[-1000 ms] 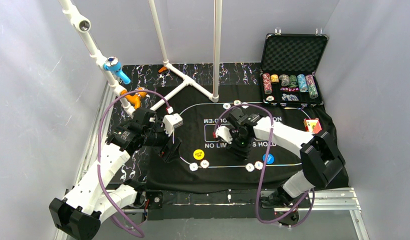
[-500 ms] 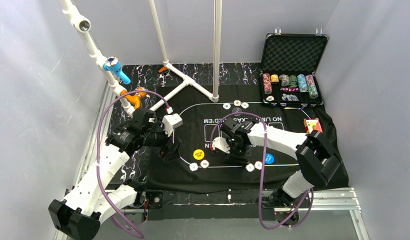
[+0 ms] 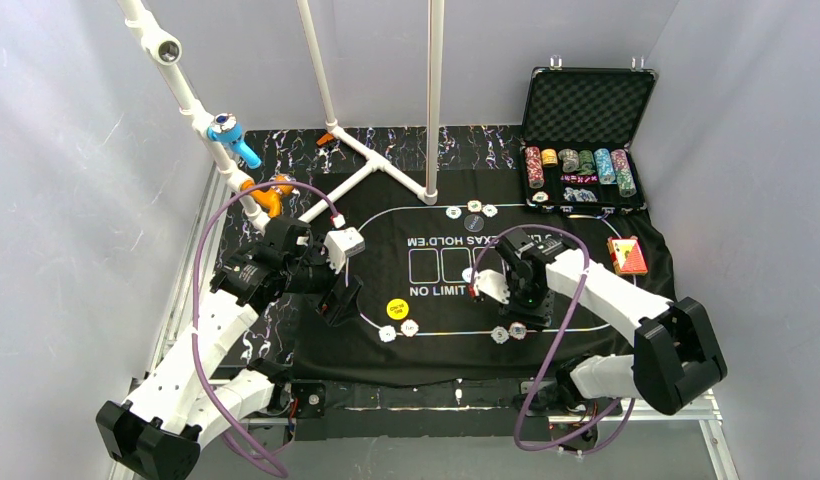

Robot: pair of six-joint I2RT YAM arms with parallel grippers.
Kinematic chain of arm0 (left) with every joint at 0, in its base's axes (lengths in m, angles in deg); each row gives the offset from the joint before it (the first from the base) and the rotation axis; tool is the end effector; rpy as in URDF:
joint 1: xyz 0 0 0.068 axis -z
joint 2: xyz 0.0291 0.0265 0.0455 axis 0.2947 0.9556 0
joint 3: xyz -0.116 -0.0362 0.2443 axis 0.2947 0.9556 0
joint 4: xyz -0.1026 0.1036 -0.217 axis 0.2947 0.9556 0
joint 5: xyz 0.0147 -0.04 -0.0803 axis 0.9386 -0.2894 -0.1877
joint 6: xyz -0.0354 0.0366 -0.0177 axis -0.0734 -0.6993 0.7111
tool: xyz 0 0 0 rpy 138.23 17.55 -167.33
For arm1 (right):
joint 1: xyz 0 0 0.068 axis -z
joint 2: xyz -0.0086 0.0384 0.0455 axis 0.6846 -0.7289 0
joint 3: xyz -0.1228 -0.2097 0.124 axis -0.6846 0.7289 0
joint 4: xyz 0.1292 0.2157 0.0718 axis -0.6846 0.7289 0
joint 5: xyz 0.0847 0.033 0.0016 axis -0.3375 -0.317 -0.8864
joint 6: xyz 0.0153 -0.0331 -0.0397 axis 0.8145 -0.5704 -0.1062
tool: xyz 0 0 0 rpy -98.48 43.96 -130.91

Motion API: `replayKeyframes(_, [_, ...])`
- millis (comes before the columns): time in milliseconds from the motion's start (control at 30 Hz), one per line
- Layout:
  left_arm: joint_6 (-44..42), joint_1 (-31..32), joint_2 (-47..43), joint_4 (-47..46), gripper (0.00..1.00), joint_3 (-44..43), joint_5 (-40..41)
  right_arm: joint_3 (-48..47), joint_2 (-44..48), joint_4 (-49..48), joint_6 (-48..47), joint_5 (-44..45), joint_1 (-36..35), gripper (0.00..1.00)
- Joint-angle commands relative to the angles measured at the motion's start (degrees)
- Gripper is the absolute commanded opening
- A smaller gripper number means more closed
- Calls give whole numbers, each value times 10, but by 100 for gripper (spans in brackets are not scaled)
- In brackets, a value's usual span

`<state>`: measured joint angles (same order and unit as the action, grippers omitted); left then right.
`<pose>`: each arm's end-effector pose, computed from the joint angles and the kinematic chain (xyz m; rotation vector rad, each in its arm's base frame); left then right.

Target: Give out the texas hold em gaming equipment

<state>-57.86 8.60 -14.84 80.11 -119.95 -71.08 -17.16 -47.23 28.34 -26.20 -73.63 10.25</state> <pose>0.1535 -0.0922 0.3095 1.0665 2.0955 -0.6421 0.1736 0.1102 0.2005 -1.9322 2.3938 -0.0944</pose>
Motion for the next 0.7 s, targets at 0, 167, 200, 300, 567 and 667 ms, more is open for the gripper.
replayKeyframes(0, [-4,2,-4,10,99,-4,-14,31,25,32,-49,29,19,28])
replayKeyframes(167, [-4,2,-6,10,99,-3,-13,48,25,29,-67,33,53,29])
replayKeyframes(200, [-4,2,-6,10,99,-2,-13,49,24,27,-70,32,60,30])
replayKeyframes(300, [-4,2,-4,10,99,-4,-12,50,9,17,-76,30,76,31])
replayKeyframes(567, [-6,2,-3,10,99,-2,-10,66,-27,-10,-85,25,103,34])
replayKeyframes(667, [-8,2,-3,10,99,-2,-10,62,-36,-13,-83,22,107,44])
